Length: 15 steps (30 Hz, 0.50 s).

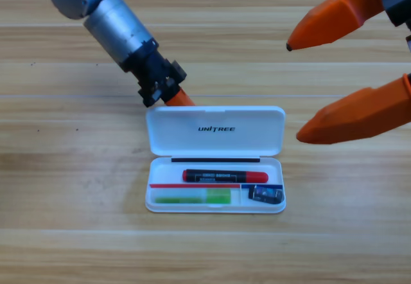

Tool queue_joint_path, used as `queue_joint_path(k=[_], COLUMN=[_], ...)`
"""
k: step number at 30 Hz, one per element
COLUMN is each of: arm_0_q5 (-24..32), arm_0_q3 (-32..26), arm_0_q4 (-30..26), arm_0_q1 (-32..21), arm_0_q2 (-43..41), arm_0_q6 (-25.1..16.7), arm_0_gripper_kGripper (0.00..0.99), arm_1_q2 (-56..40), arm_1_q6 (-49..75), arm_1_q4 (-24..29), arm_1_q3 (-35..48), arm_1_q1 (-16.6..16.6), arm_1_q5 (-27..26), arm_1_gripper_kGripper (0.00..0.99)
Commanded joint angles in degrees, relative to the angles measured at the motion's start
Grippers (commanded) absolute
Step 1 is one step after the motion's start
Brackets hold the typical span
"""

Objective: Clean up eraser and pencils

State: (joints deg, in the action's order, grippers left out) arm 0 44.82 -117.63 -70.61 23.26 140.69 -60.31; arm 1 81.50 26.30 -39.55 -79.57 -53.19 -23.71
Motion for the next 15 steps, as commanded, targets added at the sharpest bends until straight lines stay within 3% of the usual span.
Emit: queue_joint_path(k=[1,15], arm_0_q5=[-0.3,-2.3], arm_0_q3=[3.5,10.4], arm_0_q4=[-0.8,0.7], arm_0_q1=[2.1,4.5], arm_0_q2=[-3.7,-5.2], arm_0_q6=[-0.4,-3.5], arm_0_gripper_kGripper=[0.0,0.0], arm_1_q2=[-0.6,-0.4], arm_1_q6=[-0.7,-0.9], arm_1_q4=[0.6,0.6], arm_1_q3=[2.0,1.9], arm_1_q1=[1.4,1.3], arm_1_q5=[-0.8,-1.2], arm_1_gripper_kGripper=[0.959,0.959])
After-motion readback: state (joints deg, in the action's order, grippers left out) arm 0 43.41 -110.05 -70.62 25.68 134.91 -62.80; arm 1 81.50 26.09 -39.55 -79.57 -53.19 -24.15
